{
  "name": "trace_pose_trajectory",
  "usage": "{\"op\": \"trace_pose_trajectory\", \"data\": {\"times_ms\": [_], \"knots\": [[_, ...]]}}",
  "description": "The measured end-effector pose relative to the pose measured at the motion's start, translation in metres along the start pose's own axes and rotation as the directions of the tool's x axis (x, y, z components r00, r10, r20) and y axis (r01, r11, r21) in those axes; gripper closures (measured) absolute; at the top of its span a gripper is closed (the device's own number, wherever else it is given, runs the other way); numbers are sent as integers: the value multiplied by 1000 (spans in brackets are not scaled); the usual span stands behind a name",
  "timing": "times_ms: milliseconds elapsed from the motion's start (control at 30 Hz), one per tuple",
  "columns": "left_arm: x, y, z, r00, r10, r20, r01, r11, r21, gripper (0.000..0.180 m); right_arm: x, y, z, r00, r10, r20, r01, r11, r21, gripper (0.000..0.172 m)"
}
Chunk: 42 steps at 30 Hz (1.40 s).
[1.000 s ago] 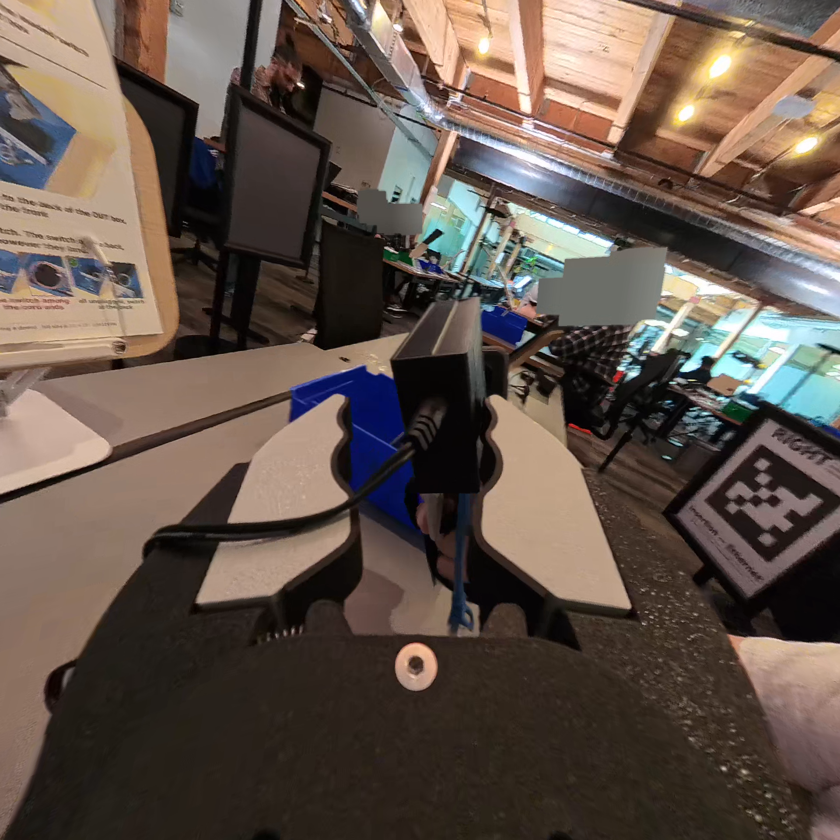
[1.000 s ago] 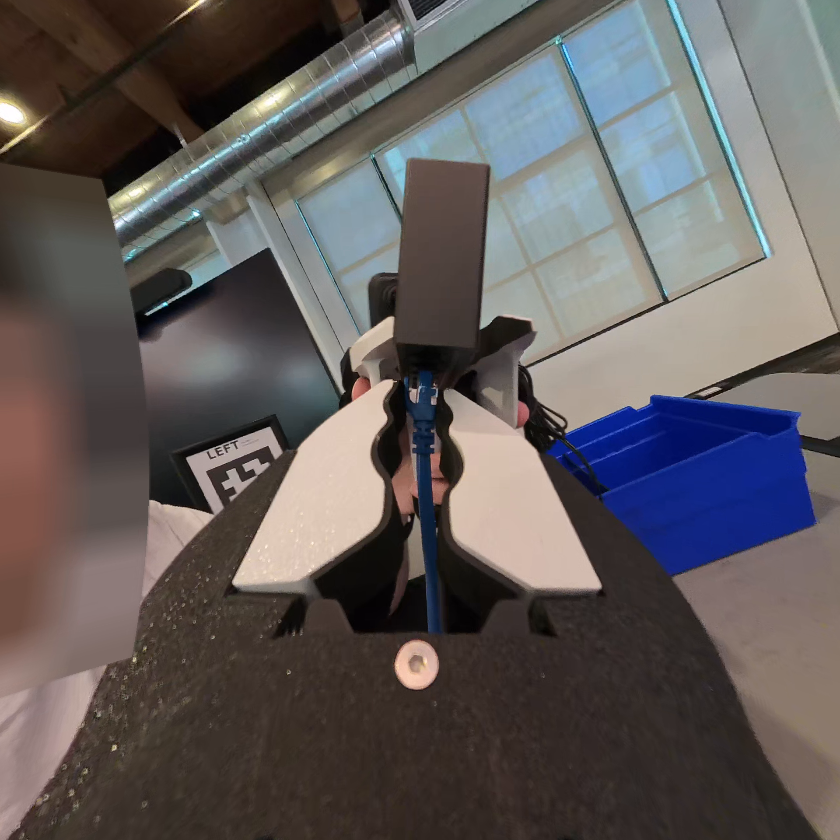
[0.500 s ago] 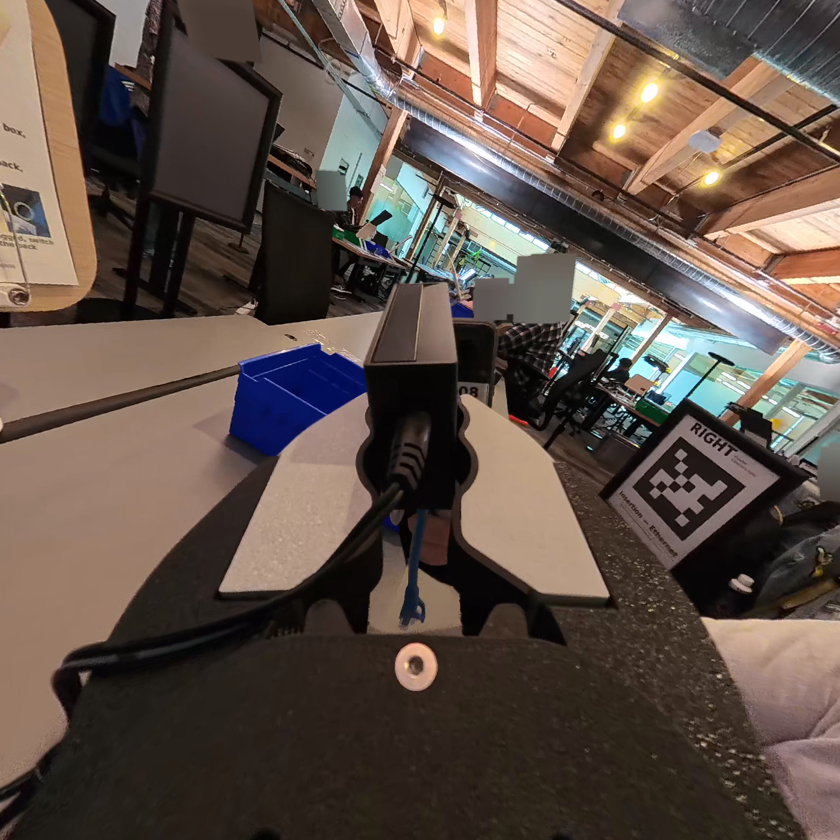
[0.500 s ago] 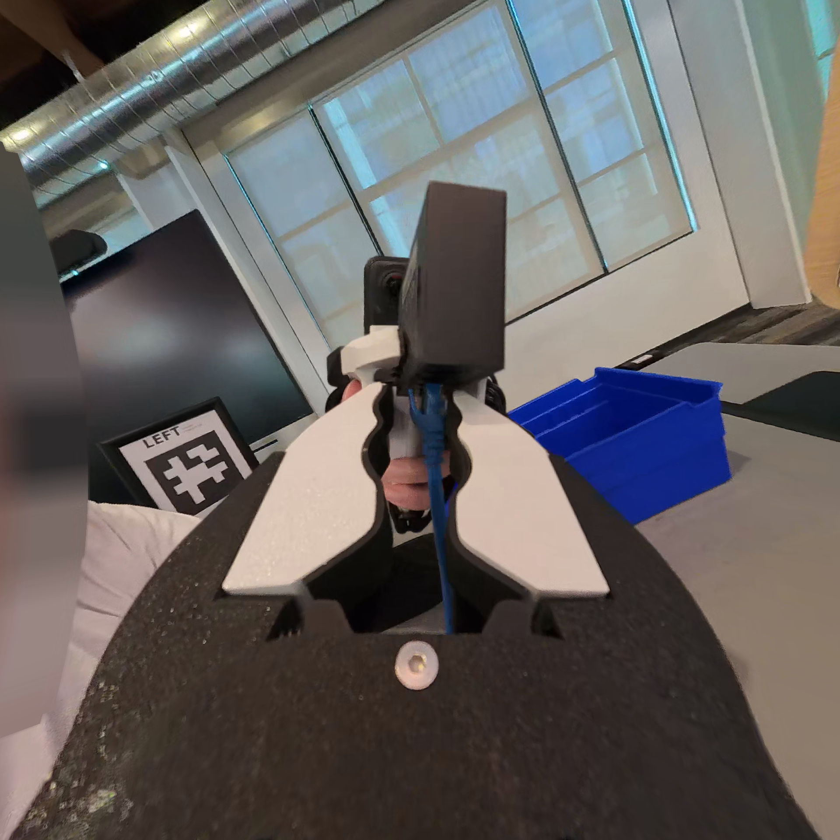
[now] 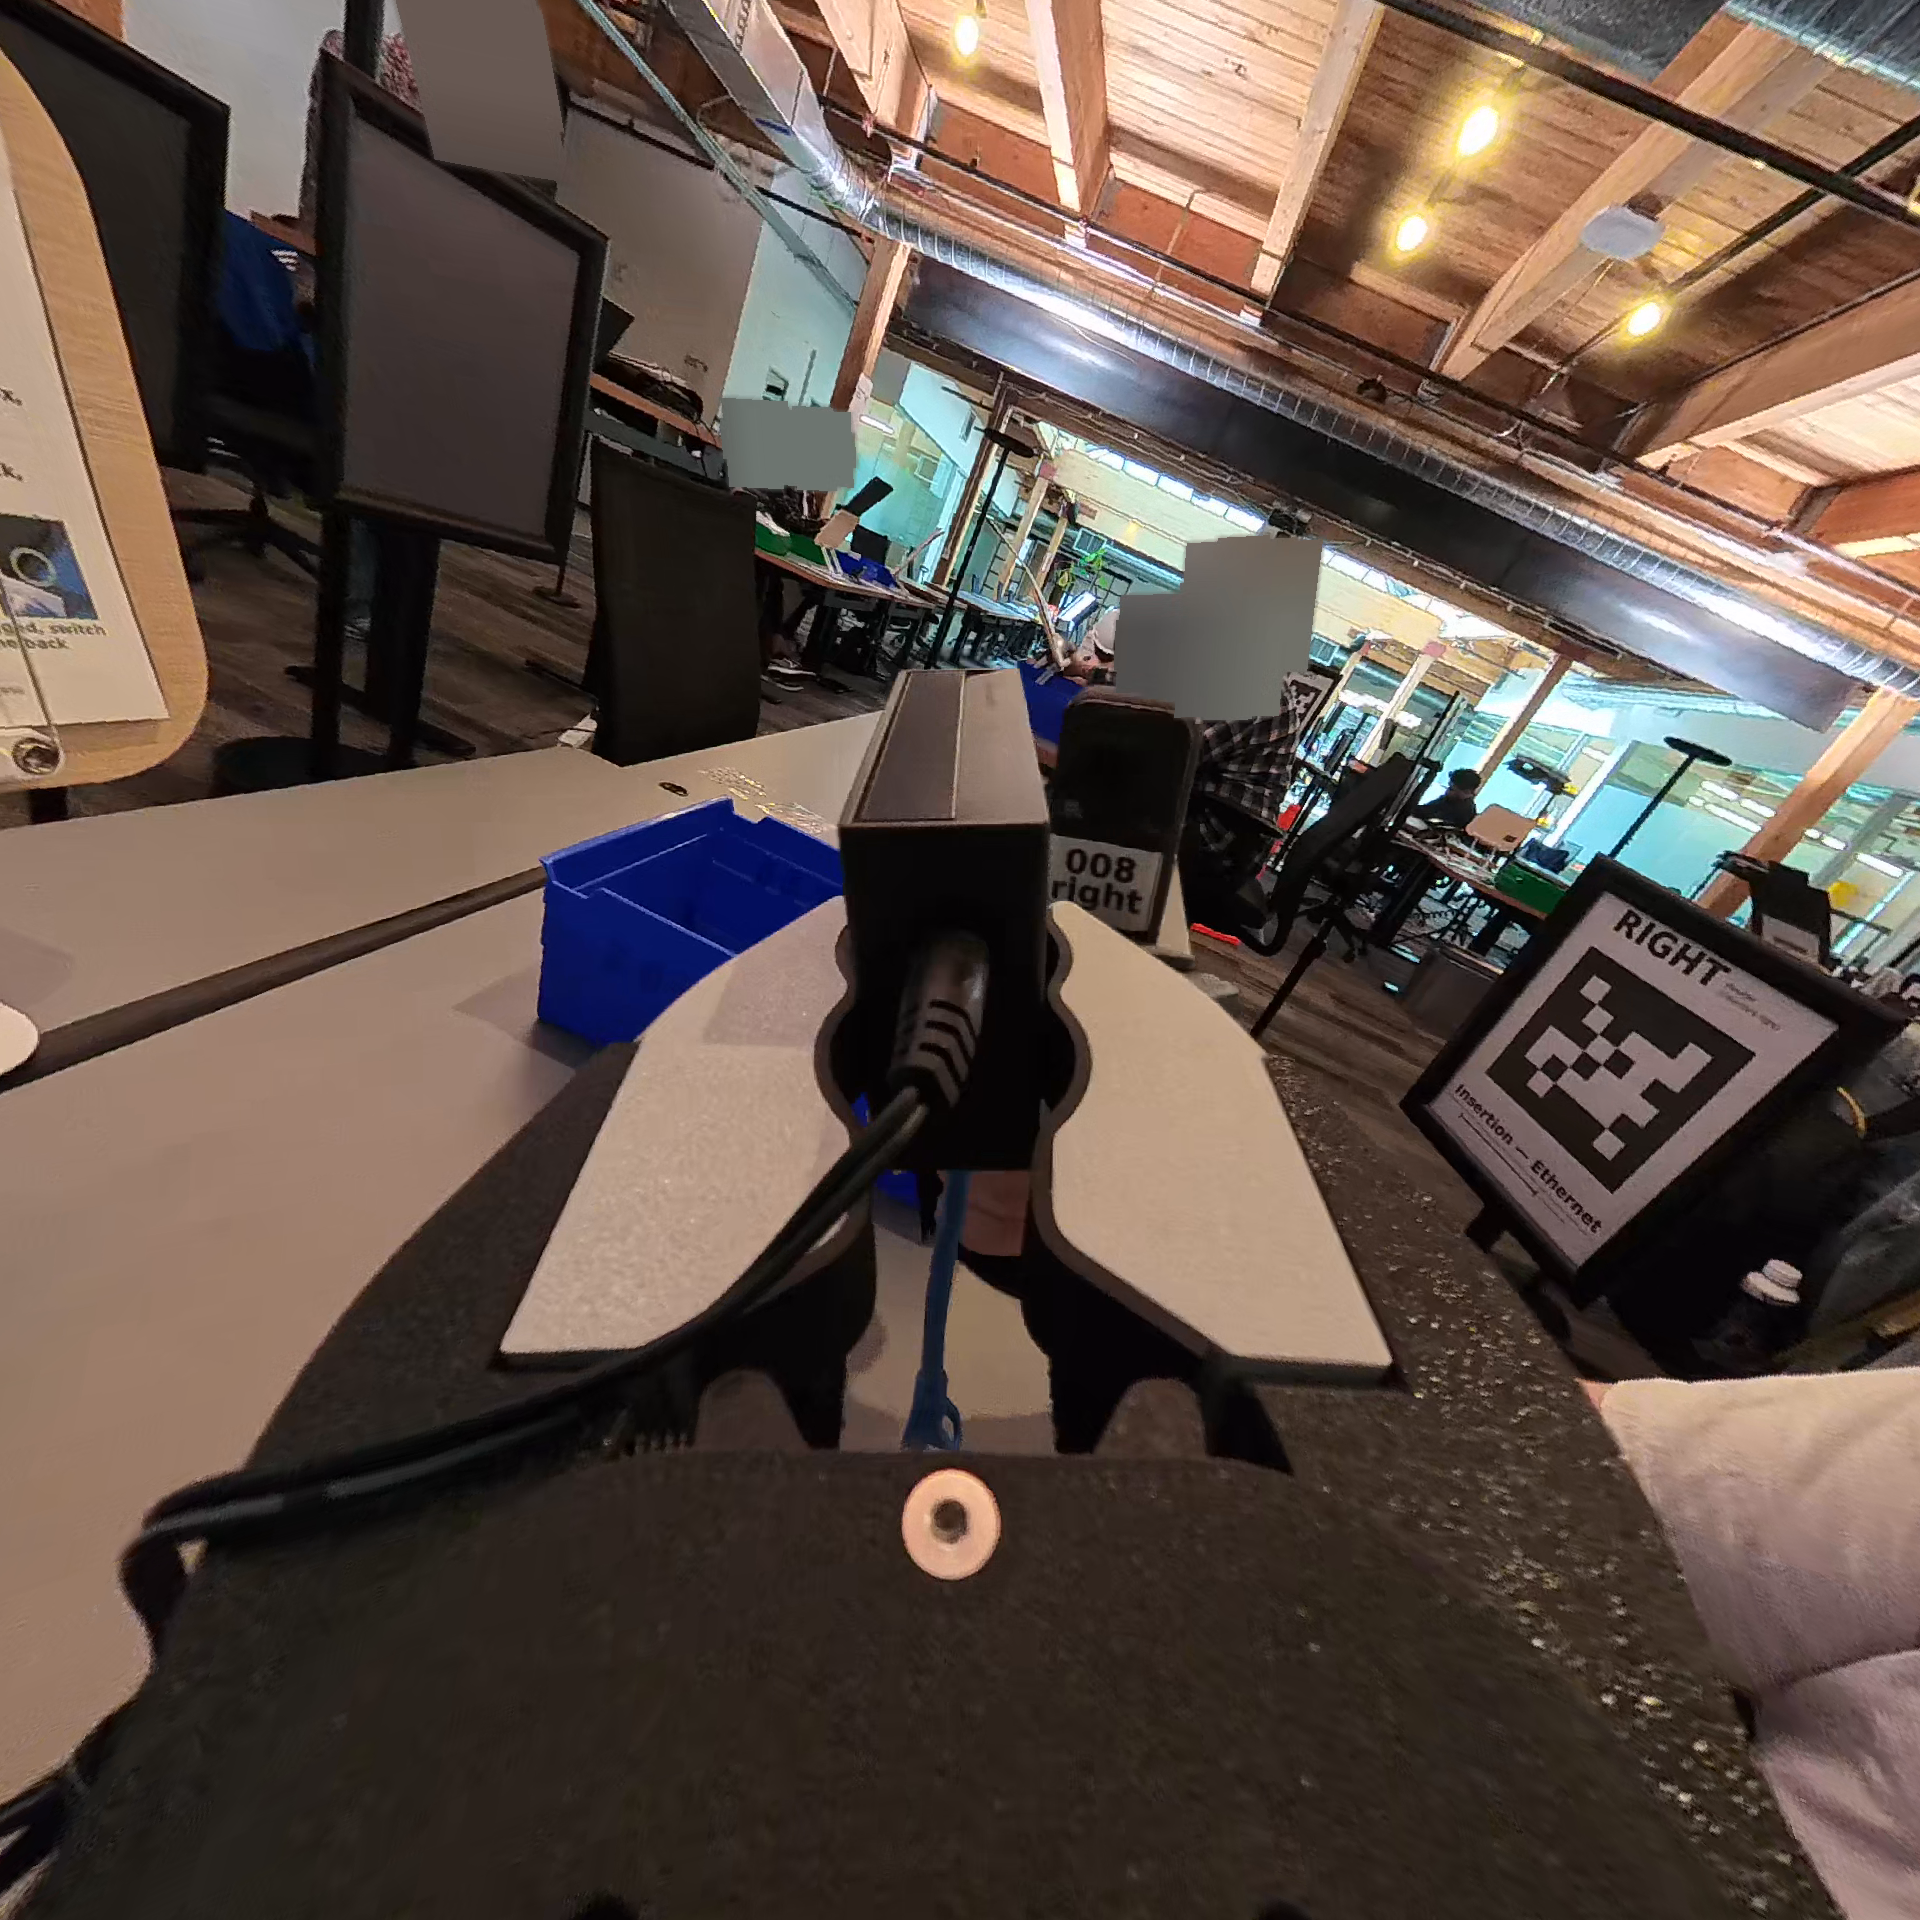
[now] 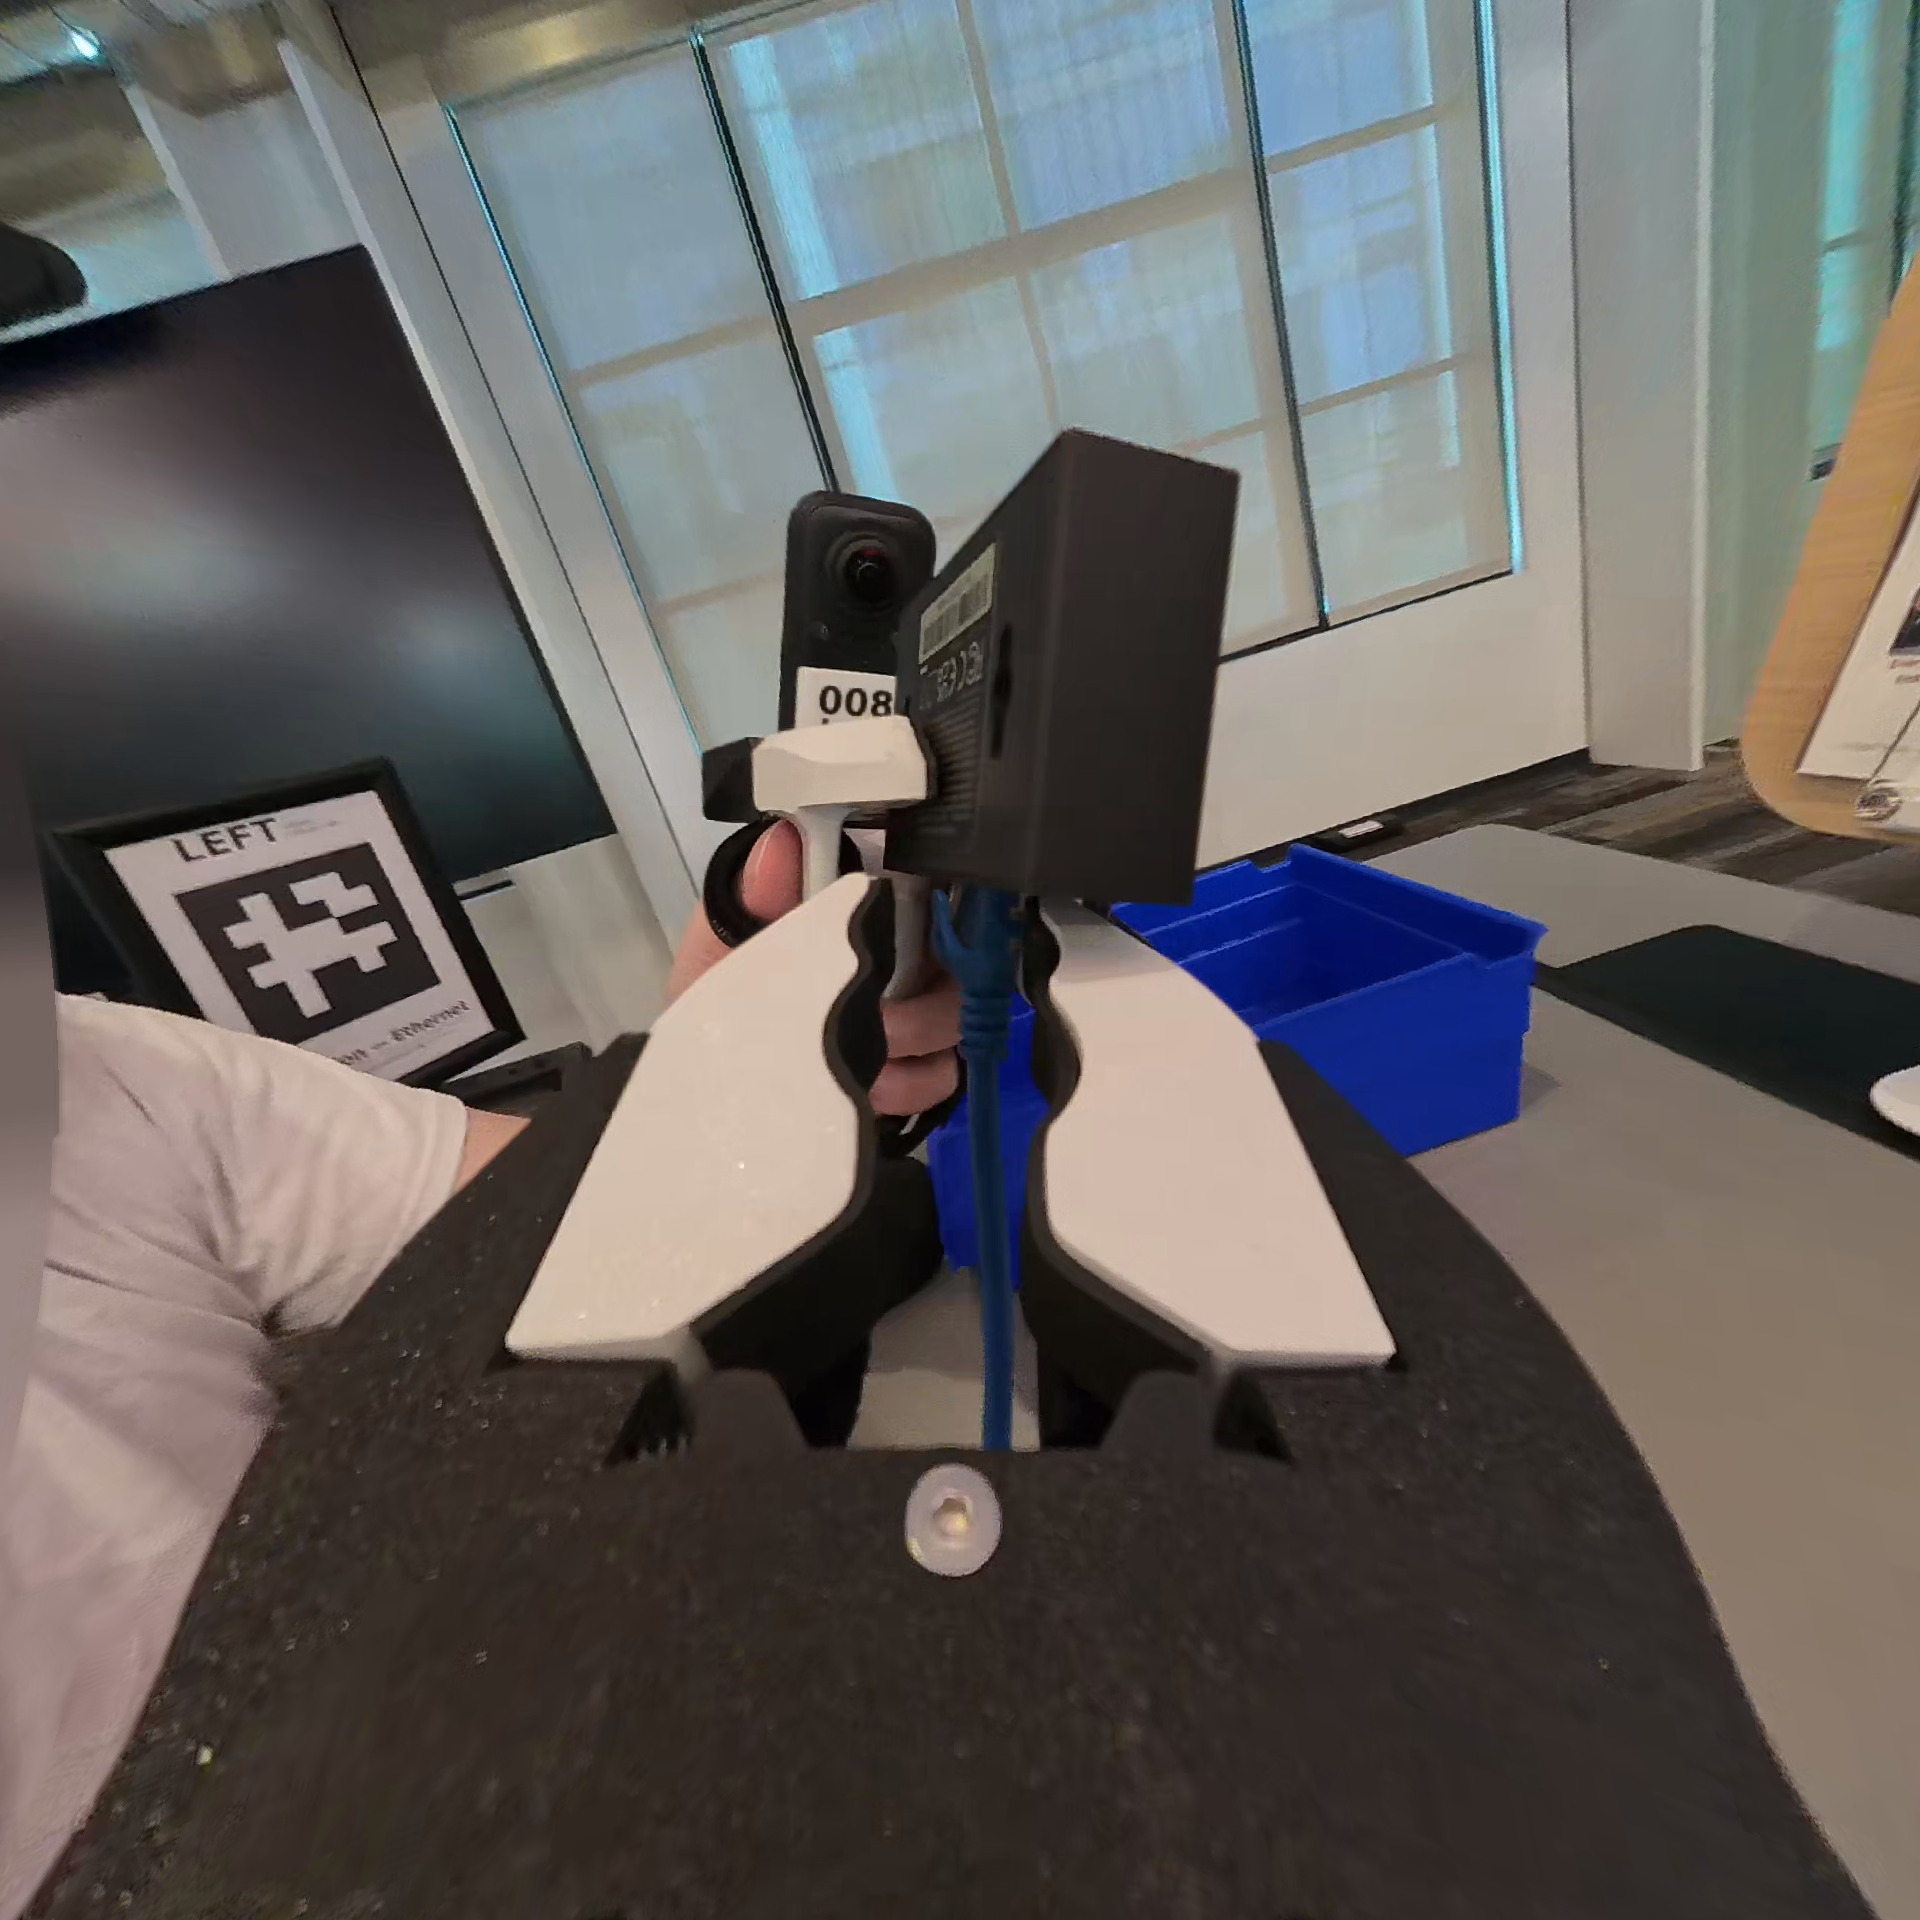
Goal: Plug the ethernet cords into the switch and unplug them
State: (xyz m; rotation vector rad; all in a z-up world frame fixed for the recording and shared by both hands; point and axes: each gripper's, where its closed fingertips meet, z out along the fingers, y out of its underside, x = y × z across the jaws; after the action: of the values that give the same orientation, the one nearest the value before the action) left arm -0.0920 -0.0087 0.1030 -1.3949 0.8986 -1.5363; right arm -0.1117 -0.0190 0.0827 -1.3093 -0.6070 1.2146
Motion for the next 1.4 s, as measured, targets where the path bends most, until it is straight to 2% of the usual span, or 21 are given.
{"op": "trace_pose_trajectory", "data": {"times_ms": [100, 267, 367, 433, 500, 567, 733, 867, 933, 1000, 1100, 1167, 1233, 1267, 1367, 1400], "knots": [[2, -3, -2, 999, -44, -23, 45, 999, 27, 152, 1, 0, -1, 998, -58, -33, 58, 998, 8, 156], [2, -5, -3, 995, -90, -49, 92, 995, 45, 152, -1, -2, 1, 990, -118, -82, 124, 990, 72, 155], [-2, -10, -5, 996, -87, -12, 87, 992, 89, 152, 2, -1, 2, 962, -181, -204, 199, 977, 72, 152], [-8, -14, -9, 996, -81, 33, 76, 988, 134, 152, 5, -3, -1, 883, -311, -351, 342, 939, 31, 153], [-11, -16, -12, 994, -94, 58, 84, 984, 159, 152, 8, -7, -6, 748, -458, -480, 485, 871, -75, 154], [-14, -15, -12, 991, -112, 75, 99, 981, 165, 151, 9, -4, -4, 660, -538, -524, 534, 827, -176, 153], [-13, -11, -11, 987, -145, 71, 131, 977, 167, 152, 16, 1, -2, 525, -596, -607, 565, 778, -276, 149], [-10, -13, -12, 977, -213, 25, 205, 961, 183, 152, 13, 1, -1, 509, -592, -625, 572, 775, -267, 147], [-10, -15, -14, 968, -250, -1, 246, 950, 194, 152, 9, 3, -2, 460, -624, -632, 603, 742, -294, 148], [-9, -18, -16, 957, -288, -31, 288, 937, 197, 152, -5, 1, -1, 398, -683, -613, 674, 671, -309, 151], [-8, -19, -17, 951, -305, -51, 309, 935, 174, 152, -30, -15, -12, 246, -783, -571, 788, 505, -353, 163], [-7, -20, -18, 948, -312, -57, 317, 934, 163, 152, -41, -23, -17, 257, -832, -492, 807, 465, -365, 165], [-6, -20, -19, 939, -336, -75, 344, 926, 158, 152, -33, -24, -24, 277, -874, -400, 777, 448, -441, 155], [-6, -20, -19, 933, -350, -84, 360, 921, 152, 152, -31, -20, -25, 270, -908, -322, 784, 401, -474, 153], [-6, -18, -18, 906, -407, -114, 420, 896, 142, 152, -13, -5, -31, 113, -991, -75, 777, 135, -614, 148], [-7, -18, -18, 894, -431, -125, 446, 884, 141, 152, -4, -6, -34, 39, -999, -34, 749, 51, -661, 147]]}}
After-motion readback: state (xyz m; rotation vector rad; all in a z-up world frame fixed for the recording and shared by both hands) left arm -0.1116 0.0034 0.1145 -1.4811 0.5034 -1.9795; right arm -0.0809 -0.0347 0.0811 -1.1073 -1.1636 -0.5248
